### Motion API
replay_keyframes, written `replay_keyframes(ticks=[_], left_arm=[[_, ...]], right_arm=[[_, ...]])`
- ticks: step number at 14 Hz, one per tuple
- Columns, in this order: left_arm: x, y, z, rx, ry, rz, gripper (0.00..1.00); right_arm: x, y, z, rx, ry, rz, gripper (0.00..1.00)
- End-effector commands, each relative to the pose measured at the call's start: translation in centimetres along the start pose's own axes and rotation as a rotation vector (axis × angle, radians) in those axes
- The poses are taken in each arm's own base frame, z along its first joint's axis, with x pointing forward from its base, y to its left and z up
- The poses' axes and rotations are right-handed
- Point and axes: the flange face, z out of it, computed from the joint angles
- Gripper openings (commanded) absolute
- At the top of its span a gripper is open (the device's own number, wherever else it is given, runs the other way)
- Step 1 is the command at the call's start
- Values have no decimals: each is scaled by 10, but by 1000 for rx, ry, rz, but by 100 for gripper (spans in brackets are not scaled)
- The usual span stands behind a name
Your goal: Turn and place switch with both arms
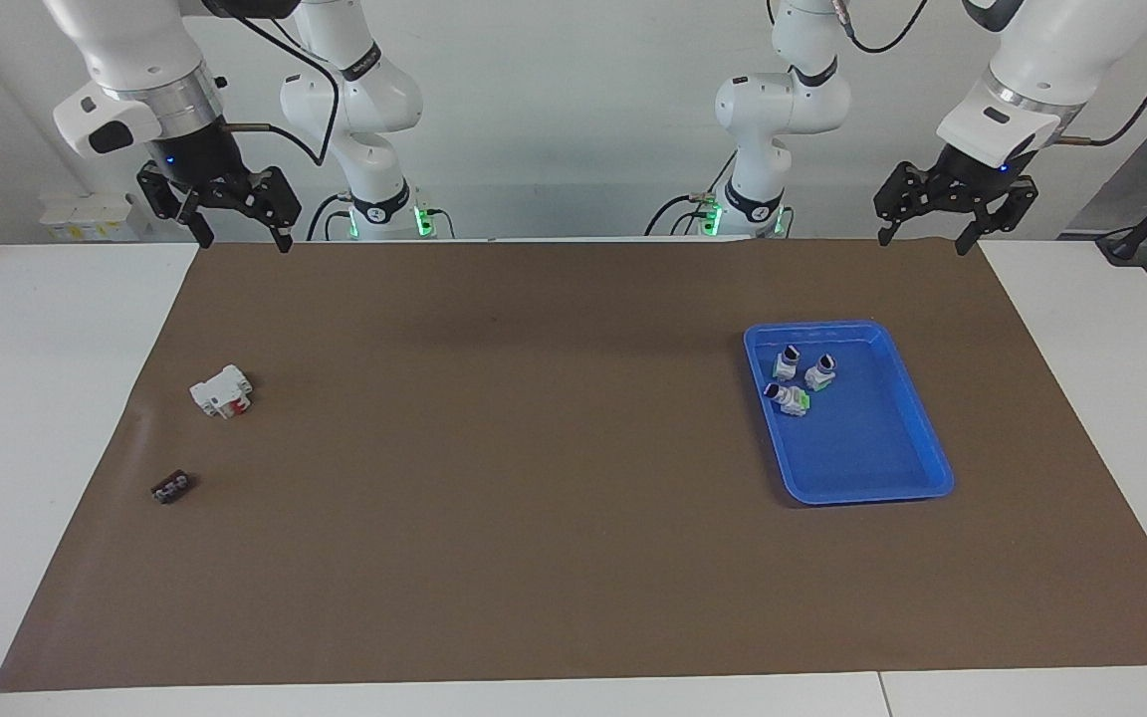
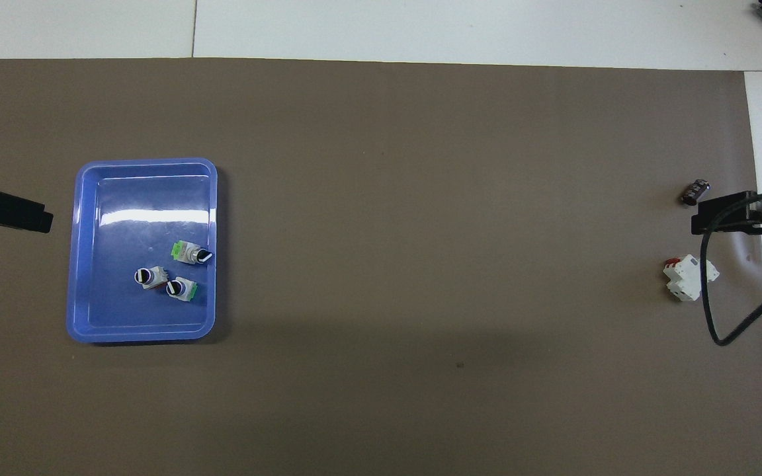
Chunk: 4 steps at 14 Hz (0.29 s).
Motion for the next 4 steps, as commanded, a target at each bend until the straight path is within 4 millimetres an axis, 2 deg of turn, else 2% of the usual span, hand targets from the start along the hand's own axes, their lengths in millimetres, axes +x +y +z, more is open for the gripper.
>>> replay_keyframes(ticks=[1,4], left_arm=[[-12,5,11,15,5,-4,100],[-17,4,11,13,-18,-9,100]], right_arm=[[-5,0,0,1,-4,6,100],[-5,0,0,1,-4,6,100]])
